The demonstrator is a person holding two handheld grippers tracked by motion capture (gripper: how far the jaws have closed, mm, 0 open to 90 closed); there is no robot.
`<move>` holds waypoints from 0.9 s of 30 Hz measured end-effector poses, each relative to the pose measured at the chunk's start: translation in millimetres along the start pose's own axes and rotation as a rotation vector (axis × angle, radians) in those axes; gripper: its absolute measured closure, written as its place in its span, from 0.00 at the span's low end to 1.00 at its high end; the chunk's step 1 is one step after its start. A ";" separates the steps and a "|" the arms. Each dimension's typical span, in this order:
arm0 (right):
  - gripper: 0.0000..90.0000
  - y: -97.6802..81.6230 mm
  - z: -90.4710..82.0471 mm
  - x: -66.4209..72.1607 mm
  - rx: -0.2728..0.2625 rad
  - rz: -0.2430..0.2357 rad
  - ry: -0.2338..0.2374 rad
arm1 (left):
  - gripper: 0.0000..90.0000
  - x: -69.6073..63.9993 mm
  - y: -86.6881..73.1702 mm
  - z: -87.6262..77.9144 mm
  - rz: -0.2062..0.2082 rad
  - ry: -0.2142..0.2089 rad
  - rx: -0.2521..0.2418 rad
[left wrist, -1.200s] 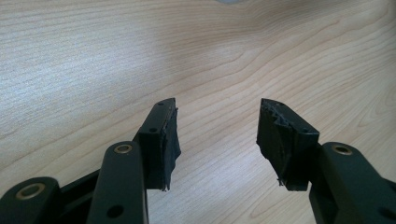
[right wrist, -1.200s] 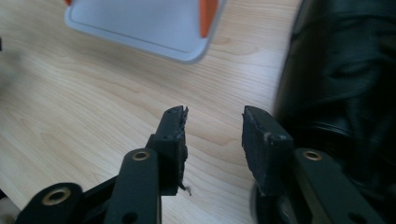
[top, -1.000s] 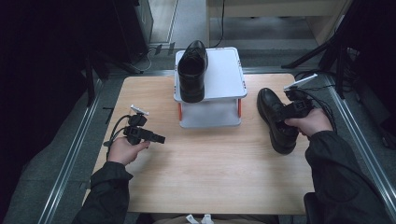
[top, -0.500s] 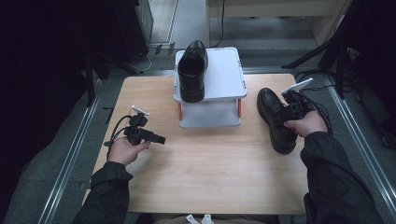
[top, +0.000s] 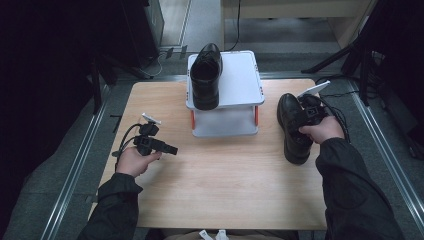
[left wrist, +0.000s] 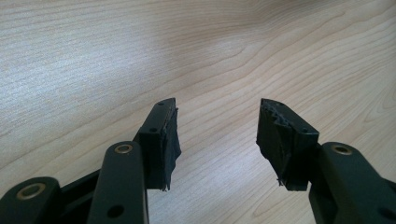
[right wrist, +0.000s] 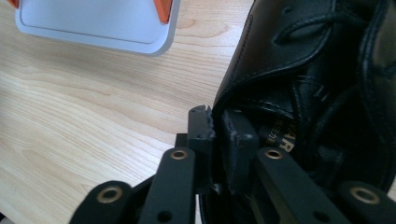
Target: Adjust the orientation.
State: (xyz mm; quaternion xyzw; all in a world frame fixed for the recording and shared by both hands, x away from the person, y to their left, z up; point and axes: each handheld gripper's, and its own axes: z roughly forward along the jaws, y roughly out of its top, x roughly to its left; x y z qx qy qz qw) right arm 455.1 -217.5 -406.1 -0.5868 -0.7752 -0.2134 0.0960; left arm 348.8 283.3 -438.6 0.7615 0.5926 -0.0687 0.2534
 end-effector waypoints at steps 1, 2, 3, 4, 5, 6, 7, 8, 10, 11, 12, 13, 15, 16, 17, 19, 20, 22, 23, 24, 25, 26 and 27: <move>0.87 -0.5 -1.1 -1.5 -0.005 0.002 0.003 | 0.53 0.4 0.0 0.0 -0.001 0.000 0.001; 0.85 -1.0 -2.7 -2.3 -0.011 0.008 0.004 | 0.53 0.7 0.1 -0.1 -0.001 -0.001 0.004; 0.84 -1.5 -4.5 -3.0 -0.015 0.008 0.006 | 0.53 0.6 -0.1 0.0 -0.002 -0.001 0.002; 0.84 -2.1 -6.6 -3.2 -0.017 0.009 0.009 | 0.53 0.6 -0.1 -0.2 0.000 -0.001 0.001; 0.83 -2.5 -8.7 -3.9 -0.019 0.003 0.013 | 0.53 0.4 -0.1 -0.5 -0.001 -0.001 0.000; 0.83 -2.7 -11.2 -4.2 -0.018 -0.004 0.008 | 0.53 0.9 0.1 -0.8 -0.003 -0.004 0.000; 0.83 -3.0 -14.0 -4.4 -0.022 -0.003 0.008 | 0.52 1.2 0.2 -0.9 -0.008 -0.010 -0.003; 0.83 -3.0 -16.8 -5.5 -0.021 -0.009 0.008 | 0.52 1.3 0.4 -1.0 -0.010 -0.011 -0.002; 0.82 -3.3 -23.4 -8.2 -0.028 -0.011 0.017 | 0.52 0.8 0.3 -0.3 -0.018 -0.013 -0.003; 0.82 -3.5 -26.4 -9.7 -0.033 -0.011 0.020 | 0.52 0.9 0.4 -0.1 -0.015 -0.011 -0.001; 0.82 -3.6 -29.2 -11.3 -0.035 -0.013 0.020 | 0.52 0.9 0.4 0.0 -0.013 -0.010 0.002; 0.81 -3.8 -31.5 -13.7 -0.039 -0.015 0.032 | 0.52 1.0 0.4 0.1 -0.011 -0.009 0.002; 0.81 -4.7 -35.5 -19.0 -0.041 -0.018 0.024 | 0.52 0.9 0.4 0.4 -0.009 -0.007 0.003; 0.81 -5.3 -37.2 -22.5 -0.042 -0.010 0.024 | 0.52 0.9 0.4 0.5 -0.009 -0.008 0.004; 0.80 -6.0 -38.8 -26.2 -0.044 0.003 0.031 | 0.52 0.9 0.3 0.5 -0.009 -0.007 0.006; 0.80 -7.7 -41.8 -33.1 -0.051 0.016 0.030 | 0.52 1.2 0.3 0.6 -0.011 -0.010 0.005; 0.80 -8.6 -43.1 -36.3 -0.055 0.021 0.031 | 0.52 1.2 0.3 0.7 -0.013 -0.012 0.004; 0.79 -10.3 -45.4 -42.1 -0.062 0.025 0.029 | 0.52 1.2 0.3 0.8 -0.013 -0.012 0.006; 0.79 -10.9 -46.1 -44.1 -0.063 0.028 0.026 | 0.52 1.0 0.3 1.0 -0.014 -0.012 0.008; 0.79 -11.8 -46.3 -47.5 -0.065 0.036 0.025 | 0.52 0.8 0.3 1.0 -0.013 -0.010 0.008; 0.79 -12.3 -46.0 -50.3 -0.062 0.045 0.021 | 0.52 0.8 0.3 0.9 -0.012 -0.008 0.008; 0.79 -12.9 -44.9 -53.1 -0.058 0.054 0.014 | 0.52 0.9 0.3 0.8 -0.011 -0.007 0.007; 0.78 -13.6 -43.3 -56.0 -0.054 0.057 0.010 | 0.52 0.9 0.2 0.6 -0.013 -0.008 0.005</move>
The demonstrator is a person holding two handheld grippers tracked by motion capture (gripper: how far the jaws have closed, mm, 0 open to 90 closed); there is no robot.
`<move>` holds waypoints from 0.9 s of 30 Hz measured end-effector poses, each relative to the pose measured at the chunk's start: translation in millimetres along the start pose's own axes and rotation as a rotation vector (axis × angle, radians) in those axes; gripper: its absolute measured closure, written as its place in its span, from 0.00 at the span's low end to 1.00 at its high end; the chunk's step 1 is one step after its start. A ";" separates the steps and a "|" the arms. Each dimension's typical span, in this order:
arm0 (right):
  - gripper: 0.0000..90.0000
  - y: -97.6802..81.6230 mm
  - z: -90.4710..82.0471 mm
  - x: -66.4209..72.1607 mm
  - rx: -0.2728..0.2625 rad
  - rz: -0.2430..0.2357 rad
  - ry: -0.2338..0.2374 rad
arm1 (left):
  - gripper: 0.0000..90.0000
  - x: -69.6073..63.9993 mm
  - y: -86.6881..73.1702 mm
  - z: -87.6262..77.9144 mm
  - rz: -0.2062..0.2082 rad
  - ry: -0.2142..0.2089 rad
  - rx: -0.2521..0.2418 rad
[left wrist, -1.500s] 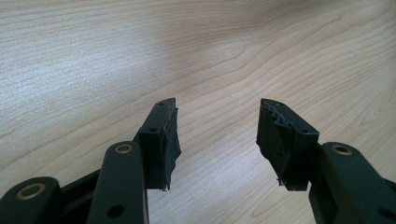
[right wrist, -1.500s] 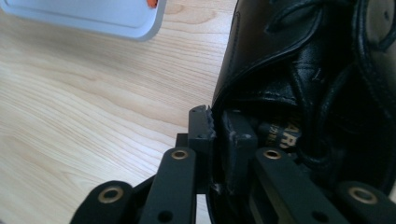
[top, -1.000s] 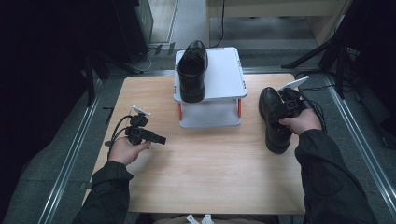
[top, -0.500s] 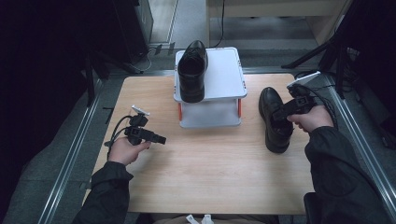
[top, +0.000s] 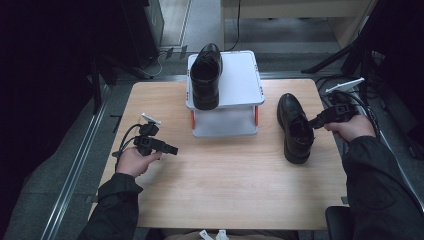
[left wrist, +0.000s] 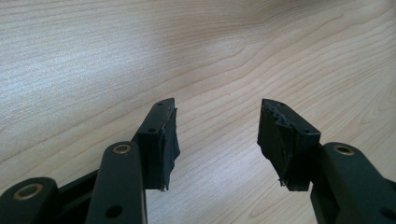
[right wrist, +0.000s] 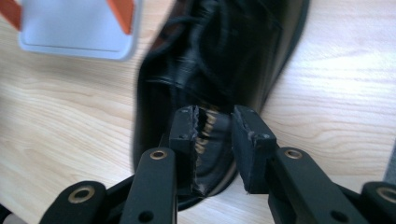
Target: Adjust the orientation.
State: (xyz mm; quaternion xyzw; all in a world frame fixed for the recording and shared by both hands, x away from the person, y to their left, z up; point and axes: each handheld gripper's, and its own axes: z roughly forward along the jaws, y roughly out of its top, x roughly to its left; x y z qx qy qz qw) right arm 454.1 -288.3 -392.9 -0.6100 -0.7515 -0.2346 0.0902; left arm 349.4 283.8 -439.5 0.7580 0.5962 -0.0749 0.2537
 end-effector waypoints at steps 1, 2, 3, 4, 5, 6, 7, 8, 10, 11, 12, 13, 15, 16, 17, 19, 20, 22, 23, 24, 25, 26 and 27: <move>0.78 -0.9 1.9 -2.8 0.002 0.007 -0.001 | 0.52 -0.2 -0.1 -0.1 -0.005 0.000 -0.002; 0.78 -2.0 4.2 -5.5 0.007 0.012 -0.004 | 0.52 -0.1 -0.2 0.0 -0.007 0.000 -0.003; 0.78 -3.3 6.8 -8.2 0.011 0.013 -0.006 | 0.52 0.2 -0.1 0.1 -0.005 0.000 0.000; 0.77 -4.6 9.6 -10.2 0.018 0.020 -0.007 | 0.52 0.6 0.1 0.4 -0.002 0.001 0.001; 0.77 -5.7 12.5 -11.7 0.023 0.024 -0.007 | 0.52 0.5 0.1 0.7 -0.003 0.001 0.003; 0.77 -6.6 15.4 -12.7 0.028 0.026 -0.009 | 0.52 0.4 0.0 1.0 -0.002 -0.001 0.006; 0.77 -7.2 18.5 -13.2 0.033 0.028 -0.010 | 0.52 0.0 0.0 1.3 -0.003 -0.001 0.005; 0.77 -7.5 21.7 -13.6 0.038 0.028 -0.012 | 0.52 0.0 0.0 1.3 0.004 0.001 0.007; 0.77 -7.3 28.2 -13.8 0.050 0.020 -0.028 | 0.52 -0.3 -0.2 1.4 0.005 0.001 0.007; 0.78 -7.0 31.4 -14.0 0.054 0.022 -0.031 | 0.52 -0.3 -0.3 1.3 0.004 0.001 0.010; 0.78 -6.6 34.5 -14.0 0.060 0.027 -0.037 | 0.52 -0.2 -0.4 1.3 0.005 0.003 0.010; 0.78 -6.0 37.4 -13.9 0.067 0.030 -0.048 | 0.52 0.0 -0.4 1.4 0.007 0.002 0.008; 0.77 -5.0 41.5 -14.3 0.070 0.037 -0.056 | 0.52 0.3 -0.4 1.5 0.005 0.003 0.012; 0.77 -4.5 43.2 -14.2 0.068 0.037 -0.060 | 0.52 0.5 -0.4 1.6 0.007 0.002 0.014; 0.77 -4.0 44.0 -13.7 0.067 0.035 -0.067 | 0.52 0.8 -0.3 1.8 0.012 0.004 0.016; 0.76 -3.1 45.4 -13.3 0.069 0.030 -0.078 | 0.52 0.7 -0.4 2.0 0.012 0.004 0.018; 0.76 -2.8 46.2 -13.1 0.070 0.029 -0.080 | 0.52 0.8 -0.4 2.1 0.018 0.004 0.019; 0.76 -2.2 49.5 -12.2 0.069 0.019 -0.093 | 0.52 0.2 -0.6 2.0 0.014 0.006 0.017; 0.76 -1.6 51.8 -11.1 0.072 0.018 -0.106 | 0.52 0.1 -0.6 1.9 0.015 0.005 0.017; 0.76 -0.9 54.1 -10.6 0.078 0.018 -0.115 | 0.52 0.1 -0.7 1.9 0.014 0.006 0.017; 0.77 -0.2 56.0 -10.8 0.082 0.014 -0.123 | 0.52 0.1 -0.8 2.0 0.014 0.006 0.016; 0.77 0.5 58.1 -10.9 0.085 0.023 -0.126 | 0.52 0.2 -0.9 2.2 0.014 0.006 0.017; 0.78 1.1 59.9 -12.1 0.086 0.025 -0.122 | 0.52 0.3 -0.9 2.3 0.014 0.007 0.018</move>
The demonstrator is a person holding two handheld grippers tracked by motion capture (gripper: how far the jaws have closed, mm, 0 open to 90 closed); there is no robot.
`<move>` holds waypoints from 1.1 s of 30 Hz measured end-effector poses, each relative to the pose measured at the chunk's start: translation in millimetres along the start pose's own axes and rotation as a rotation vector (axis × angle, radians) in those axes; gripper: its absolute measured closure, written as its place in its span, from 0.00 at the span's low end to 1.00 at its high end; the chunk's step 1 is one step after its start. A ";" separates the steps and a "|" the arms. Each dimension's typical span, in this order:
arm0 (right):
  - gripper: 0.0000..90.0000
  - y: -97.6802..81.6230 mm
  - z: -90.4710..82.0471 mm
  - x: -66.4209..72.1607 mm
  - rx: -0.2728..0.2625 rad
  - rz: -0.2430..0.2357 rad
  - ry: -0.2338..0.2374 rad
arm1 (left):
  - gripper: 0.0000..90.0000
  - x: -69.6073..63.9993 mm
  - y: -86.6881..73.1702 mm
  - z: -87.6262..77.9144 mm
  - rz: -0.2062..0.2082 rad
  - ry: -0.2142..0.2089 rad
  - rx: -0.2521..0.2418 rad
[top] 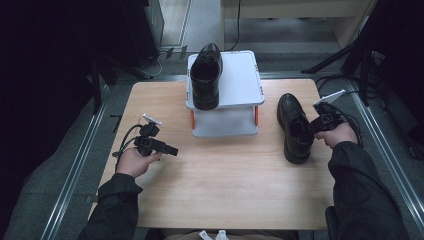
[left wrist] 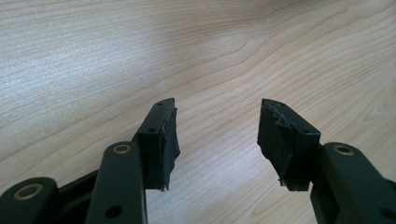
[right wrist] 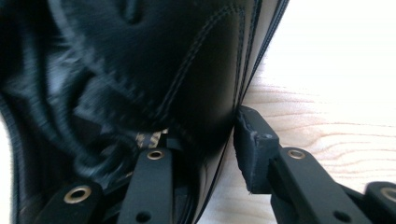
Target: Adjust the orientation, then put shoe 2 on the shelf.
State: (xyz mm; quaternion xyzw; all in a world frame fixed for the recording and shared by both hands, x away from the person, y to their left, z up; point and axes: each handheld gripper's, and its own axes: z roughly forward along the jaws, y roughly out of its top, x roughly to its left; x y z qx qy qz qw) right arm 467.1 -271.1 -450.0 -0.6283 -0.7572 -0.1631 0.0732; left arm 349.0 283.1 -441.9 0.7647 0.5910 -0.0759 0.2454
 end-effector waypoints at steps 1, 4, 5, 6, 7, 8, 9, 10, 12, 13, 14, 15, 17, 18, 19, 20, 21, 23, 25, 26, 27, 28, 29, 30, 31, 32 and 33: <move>0.78 0.7 1.1 -1.2 -0.001 0.009 0.007 | 0.52 0.0 0.0 0.1 0.000 0.000 0.000; 0.80 0.8 1.2 -3.9 -0.004 0.026 0.028 | 0.52 0.4 0.3 0.1 0.002 -0.002 -0.001; 0.80 0.7 1.1 -4.4 -0.006 0.027 0.031 | 0.52 0.5 0.3 0.3 -0.001 -0.004 0.000; 0.81 0.8 1.1 -4.4 -0.006 0.032 0.032 | 0.52 0.6 0.3 0.4 -0.001 -0.005 0.000; 0.82 0.9 1.0 -4.4 -0.005 0.034 0.032 | 0.52 0.7 0.3 0.2 -0.002 -0.003 0.000; 0.82 1.1 0.8 -4.7 -0.002 0.038 0.035 | 0.52 0.8 0.2 0.0 -0.003 -0.004 -0.002; 0.84 1.4 0.8 -5.1 -0.001 0.048 0.040 | 0.52 0.9 0.0 -0.3 -0.003 -0.003 -0.001; 0.85 1.5 0.6 -6.0 0.000 0.062 0.046 | 0.52 1.3 0.0 -0.5 0.000 -0.004 -0.001; 0.87 1.6 0.2 -8.9 0.006 0.083 0.062 | 0.52 1.2 -0.1 -0.5 -0.002 -0.003 -0.001; 0.88 1.8 0.0 -9.9 0.005 0.093 0.065 | 0.52 1.2 0.0 -0.4 -0.002 -0.002 -0.001; 0.89 1.7 -0.4 -11.0 0.007 0.104 0.064 | 0.52 1.0 0.1 -0.2 -0.003 -0.003 0.000; 0.90 1.9 -0.9 -11.9 0.009 0.117 0.067 | 0.52 0.9 0.3 0.1 -0.003 -0.004 -0.001; 0.92 2.6 -2.5 -15.0 0.007 0.155 0.080 | 0.52 0.7 0.5 0.5 -0.002 -0.005 0.001; 0.94 3.1 -4.5 -17.5 -0.003 0.174 0.081 | 0.52 0.6 0.5 0.5 -0.002 -0.004 0.002; 0.94 3.4 -5.8 -19.7 -0.015 0.193 0.082 | 0.52 0.7 0.5 0.5 -0.002 -0.004 0.002; 0.95 3.7 -6.6 -22.0 -0.023 0.207 0.090 | 0.52 0.6 0.4 0.6 -0.004 -0.005 -0.001; 0.95 3.9 -6.2 -24.1 -0.019 0.213 0.104 | 0.52 0.7 0.4 0.4 -0.005 -0.002 -0.001; 0.95 4.4 -6.7 -26.9 -0.021 0.233 0.133 | 0.52 1.1 0.3 0.3 -0.004 -0.002 -0.001; 0.94 5.2 -8.6 -28.0 -0.017 0.248 0.155 | 0.52 0.9 0.3 0.6 -0.009 -0.004 -0.001; 0.94 5.9 -10.2 -27.8 -0.018 0.254 0.157 | 0.52 1.1 0.5 0.8 -0.003 -0.003 0.001; 0.94 6.7 -11.7 -27.5 -0.025 0.251 0.155 | 0.52 0.9 0.5 0.9 -0.003 -0.002 0.002; 0.94 7.7 -13.4 -26.9 -0.020 0.246 0.148 | 0.52 0.6 0.6 0.9 0.000 -0.001 0.005; 0.94 9.1 -16.6 -25.7 -0.024 0.254 0.144 | 0.52 0.4 0.6 0.9 0.002 -0.001 0.006; 0.94 10.3 -19.0 -25.2 -0.023 0.249 0.143 | 0.52 -0.2 0.5 1.0 -0.004 -0.001 0.005; 0.94 11.7 -22.3 -24.5 -0.024 0.258 0.149 | 0.52 -0.3 0.5 1.0 -0.004 -0.001 0.005; 0.94 13.1 -25.4 -23.7 -0.028 0.255 0.152 | 0.52 -0.3 0.5 1.1 -0.004 -0.002 0.005; 0.94 14.5 -28.8 -22.9 -0.027 0.260 0.155 | 0.52 -0.2 0.5 1.0 -0.002 -0.004 0.006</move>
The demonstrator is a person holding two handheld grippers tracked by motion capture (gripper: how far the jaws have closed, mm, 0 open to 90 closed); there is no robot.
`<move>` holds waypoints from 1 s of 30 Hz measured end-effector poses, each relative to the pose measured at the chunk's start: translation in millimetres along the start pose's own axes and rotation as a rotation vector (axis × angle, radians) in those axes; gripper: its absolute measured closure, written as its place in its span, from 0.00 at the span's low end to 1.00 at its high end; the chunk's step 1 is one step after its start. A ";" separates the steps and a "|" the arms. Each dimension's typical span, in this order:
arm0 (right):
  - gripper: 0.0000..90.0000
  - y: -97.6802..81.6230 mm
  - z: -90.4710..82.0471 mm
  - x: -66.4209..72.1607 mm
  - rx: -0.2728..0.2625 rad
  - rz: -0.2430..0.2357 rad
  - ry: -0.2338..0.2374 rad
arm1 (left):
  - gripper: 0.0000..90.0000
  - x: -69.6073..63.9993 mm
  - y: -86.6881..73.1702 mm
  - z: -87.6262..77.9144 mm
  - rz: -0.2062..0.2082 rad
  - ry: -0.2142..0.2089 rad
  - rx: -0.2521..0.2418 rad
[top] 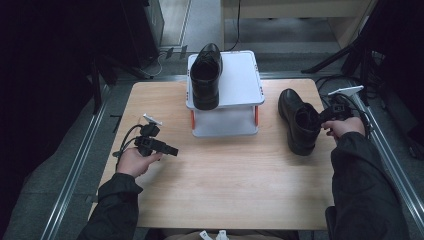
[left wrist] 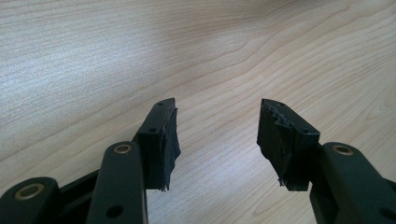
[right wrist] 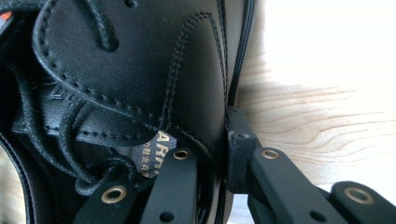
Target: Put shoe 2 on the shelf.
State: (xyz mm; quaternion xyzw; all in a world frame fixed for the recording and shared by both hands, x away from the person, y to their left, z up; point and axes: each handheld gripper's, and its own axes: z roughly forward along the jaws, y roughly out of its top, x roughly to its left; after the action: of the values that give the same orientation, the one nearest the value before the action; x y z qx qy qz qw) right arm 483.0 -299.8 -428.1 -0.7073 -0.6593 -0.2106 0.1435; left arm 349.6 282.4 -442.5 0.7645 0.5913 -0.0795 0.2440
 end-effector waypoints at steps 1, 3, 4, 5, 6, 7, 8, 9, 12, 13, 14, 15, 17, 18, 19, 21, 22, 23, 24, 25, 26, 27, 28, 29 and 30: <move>0.94 1.5 -4.1 2.9 -0.010 -0.002 0.004 | 0.53 0.1 0.0 0.0 0.000 -0.006 -0.001; 0.94 4.5 -11.8 8.3 -0.021 -0.008 0.009 | 0.53 -0.1 0.1 0.3 0.007 -0.008 -0.002; 0.94 6.0 -15.4 11.1 -0.023 -0.011 0.009 | 0.53 0.0 0.2 0.5 0.012 -0.008 0.001; 0.94 6.9 -17.6 13.4 -0.027 -0.011 0.007 | 0.53 -0.4 0.1 0.7 0.010 -0.010 0.002; 0.94 8.8 -21.4 17.5 -0.029 -0.017 -0.004 | 0.53 -0.6 0.0 0.8 0.010 -0.006 0.002; 0.94 10.4 -24.8 21.1 -0.025 -0.022 -0.013 | 0.52 -0.4 0.0 0.7 0.010 -0.007 0.002; 0.94 12.1 -28.0 24.2 -0.021 -0.024 -0.017 | 0.52 0.0 0.1 0.5 0.011 -0.008 0.001; 0.94 13.7 -31.2 27.4 -0.027 -0.025 -0.017 | 0.52 0.1 -0.1 0.3 0.010 -0.009 -0.002; 0.94 17.9 -41.4 37.1 -0.035 -0.031 -0.003 | 0.53 0.2 -0.3 0.3 0.011 -0.010 -0.004; 0.94 19.5 -45.1 40.0 -0.036 -0.031 0.008 | 0.53 0.1 -0.2 0.6 0.013 -0.009 -0.002; 0.94 20.9 -48.5 43.5 -0.038 -0.034 0.011 | 0.53 -0.3 -0.1 0.8 0.009 -0.009 0.001; 0.94 22.3 -51.7 47.2 -0.045 -0.038 0.012 | 0.53 -0.5 -0.1 1.0 0.010 -0.009 0.001; 0.94 25.1 -57.7 55.3 -0.051 -0.046 0.011 | 0.53 -0.8 -0.3 1.1 0.013 -0.010 0.000; 0.94 26.3 -61.1 59.3 -0.054 -0.047 0.010 | 0.53 -0.8 -0.4 0.9 0.014 -0.011 0.000; 0.94 27.5 -64.1 62.6 -0.055 -0.051 0.011 | 0.53 -0.6 -0.5 0.8 0.015 -0.012 0.000; 0.94 30.0 -71.0 69.0 -0.064 -0.054 0.014 | 0.53 -0.5 -0.7 1.1 0.013 -0.013 -0.001; 0.94 31.3 -74.7 72.2 -0.070 -0.051 0.018 | 0.53 -0.5 -0.7 1.2 0.014 -0.013 0.001; 0.94 32.5 -78.1 75.3 -0.074 -0.055 0.016 | 0.53 -0.7 -0.7 1.1 0.013 -0.014 0.003; 0.93 33.9 -81.5 78.4 -0.082 -0.059 0.021 | 0.53 -0.9 -0.9 1.3 0.012 -0.014 0.000; 0.93 35.0 -84.7 82.0 -0.085 -0.059 0.022 | 0.53 -1.3 -1.0 1.6 0.010 -0.015 -0.003; 0.93 36.4 -87.7 85.3 -0.086 -0.063 0.020 | 0.53 -1.3 -1.0 1.6 0.012 -0.014 -0.002; 0.93 37.6 -90.7 88.8 -0.090 -0.071 0.018 | 0.53 -1.3 -0.9 1.7 0.012 -0.016 -0.002; 0.93 38.9 -93.0 92.7 -0.093 -0.073 0.017 | 0.53 -1.0 -0.7 1.8 0.012 -0.022 -0.002; 0.93 40.2 -95.6 96.6 -0.095 -0.070 0.016 | 0.53 -0.9 -0.6 1.9 0.014 -0.026 -0.004; 0.93 41.4 -97.3 100.4 -0.096 -0.074 0.015 | 0.53 -0.9 -0.6 2.2 0.013 -0.029 -0.001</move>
State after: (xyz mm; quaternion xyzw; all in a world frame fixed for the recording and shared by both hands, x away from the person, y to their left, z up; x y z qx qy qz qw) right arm 517.8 -262.7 -291.4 -0.6869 -0.6730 -0.2526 0.1066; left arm 349.2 280.7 -444.2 0.7671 0.5826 -0.0887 0.2534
